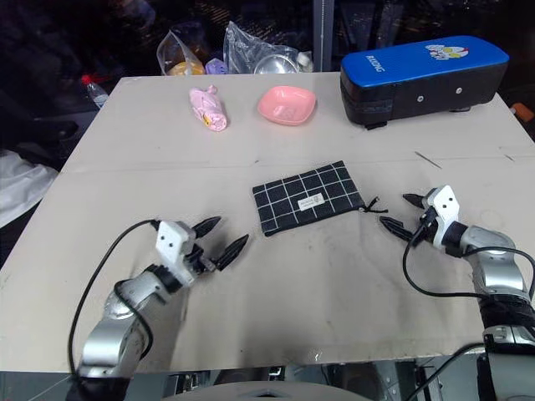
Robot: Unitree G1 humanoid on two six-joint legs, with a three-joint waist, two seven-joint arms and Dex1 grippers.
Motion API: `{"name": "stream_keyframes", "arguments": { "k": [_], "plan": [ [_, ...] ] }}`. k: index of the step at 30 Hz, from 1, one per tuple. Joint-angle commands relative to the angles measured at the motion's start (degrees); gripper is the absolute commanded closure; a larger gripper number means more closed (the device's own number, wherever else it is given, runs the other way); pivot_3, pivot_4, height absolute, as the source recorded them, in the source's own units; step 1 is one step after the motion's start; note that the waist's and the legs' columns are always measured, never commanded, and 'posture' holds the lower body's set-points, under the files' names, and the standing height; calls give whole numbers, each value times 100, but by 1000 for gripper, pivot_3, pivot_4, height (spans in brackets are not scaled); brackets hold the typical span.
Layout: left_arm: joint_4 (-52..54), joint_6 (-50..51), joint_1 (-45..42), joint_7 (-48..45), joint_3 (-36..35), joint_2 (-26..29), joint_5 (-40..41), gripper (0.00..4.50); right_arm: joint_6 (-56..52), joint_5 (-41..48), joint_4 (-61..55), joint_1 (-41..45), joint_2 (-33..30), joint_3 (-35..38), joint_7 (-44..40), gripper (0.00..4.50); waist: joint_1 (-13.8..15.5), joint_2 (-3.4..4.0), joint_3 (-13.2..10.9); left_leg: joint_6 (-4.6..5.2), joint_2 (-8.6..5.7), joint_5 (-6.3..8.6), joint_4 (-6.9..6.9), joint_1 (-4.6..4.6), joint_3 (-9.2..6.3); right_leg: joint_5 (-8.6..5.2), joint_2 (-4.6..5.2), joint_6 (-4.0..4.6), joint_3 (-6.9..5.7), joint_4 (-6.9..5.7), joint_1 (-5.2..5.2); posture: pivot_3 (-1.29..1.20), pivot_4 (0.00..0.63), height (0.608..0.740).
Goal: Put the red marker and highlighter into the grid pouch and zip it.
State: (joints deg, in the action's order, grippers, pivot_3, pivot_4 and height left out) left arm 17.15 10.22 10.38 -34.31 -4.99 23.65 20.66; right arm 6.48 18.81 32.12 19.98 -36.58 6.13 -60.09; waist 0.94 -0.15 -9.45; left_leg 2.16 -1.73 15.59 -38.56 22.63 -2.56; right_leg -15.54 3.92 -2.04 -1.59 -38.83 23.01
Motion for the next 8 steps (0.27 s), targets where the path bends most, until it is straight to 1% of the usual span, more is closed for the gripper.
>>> {"name": "stream_keyframes", "arguments": {
  "k": [1, 4, 8],
  "plan": [
    [744, 321, 497, 203, -270, 60, 201, 42, 534, -29, 640, 187, -13, 121, -437, 0, -5, 0, 0, 0, 0, 0, 0, 0, 0, 0, 0, 0, 0, -1, 0, 0, 150, 737],
    [1033, 288, 959, 271, -208, 114, -53, 42, 824, -68, 1185, 427, 12, 113, -705, 0, -18, 0, 0, -1, 0, 0, 1, -4, 4, 0, 1, 0, 1, 1, -2, 0, 150, 737],
    [1193, 295, 1085, 339, -170, 190, -246, 42, 1097, -168, 1625, 700, 95, 59, -924, 0, -5, 0, 0, 4, 1, 3, 3, -35, 4, -1, 3, 3, -1, 5, -36, 0, 150, 737]
  ]
}}
